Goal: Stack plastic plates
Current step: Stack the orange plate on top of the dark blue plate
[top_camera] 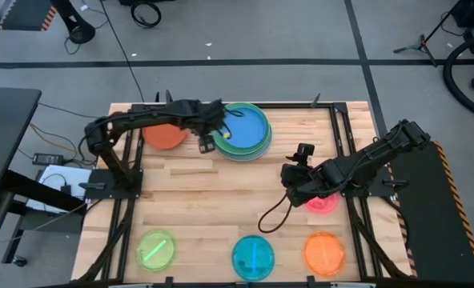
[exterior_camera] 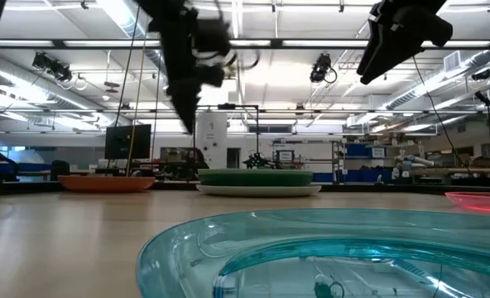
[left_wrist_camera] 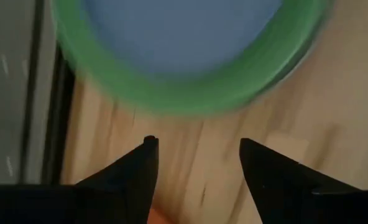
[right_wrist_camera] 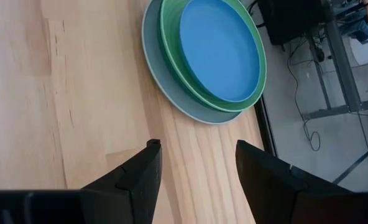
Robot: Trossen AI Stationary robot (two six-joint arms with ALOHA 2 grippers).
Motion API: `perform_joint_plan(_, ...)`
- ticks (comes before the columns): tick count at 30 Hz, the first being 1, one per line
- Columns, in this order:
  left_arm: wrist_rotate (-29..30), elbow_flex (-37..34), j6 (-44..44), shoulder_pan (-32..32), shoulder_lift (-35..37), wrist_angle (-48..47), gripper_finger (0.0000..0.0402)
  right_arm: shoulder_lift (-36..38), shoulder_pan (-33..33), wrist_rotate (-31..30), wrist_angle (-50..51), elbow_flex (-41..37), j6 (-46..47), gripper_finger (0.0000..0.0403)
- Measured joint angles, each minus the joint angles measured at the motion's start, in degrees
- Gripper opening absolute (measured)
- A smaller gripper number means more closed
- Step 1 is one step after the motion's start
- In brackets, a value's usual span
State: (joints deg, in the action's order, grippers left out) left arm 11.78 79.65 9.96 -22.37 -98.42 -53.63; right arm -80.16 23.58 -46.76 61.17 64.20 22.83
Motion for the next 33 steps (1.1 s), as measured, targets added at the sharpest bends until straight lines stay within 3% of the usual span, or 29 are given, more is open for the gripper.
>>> perform_joint_plan(7,0.72,-17.46,-11.96,-7.11,1.80,5.52,0.0227,0.00,-1.00,0.04,-1.87,0.00,-2.03,0.0210)
perform_joint_plan(11,7.56,-22.73,-17.49,-8.53,1.80,7.65,0.0227,0.00,-2.52,0.10,-4.22,0.00,-5.81,0.0210)
perform_joint_plan(16,12.31,-23.95,-20.61,-9.08,1.80,8.08,0.0227,0.00,-4.86,1.43,-6.97,0.00,-8.38,0.0210)
perform_joint_plan(23,7.19,-23.95,-18.78,-10.62,1.26,10.39,0.0221,0.00,-6.76,3.61,-7.96,0.00,-8.46,0.0210)
perform_joint_plan(29,6.61,-24.19,-18.66,-12.39,0.29,11.13,0.0180,0.00,-6.87,4.87,-7.94,0.00,-8.46,0.0210)
perform_joint_plan(33,2.58,-26.35,-18.53,-13.23,0.18,13.40,0.0150,0.00,-6.78,5.25,-7.58,0.00,-8.46,0.0210)
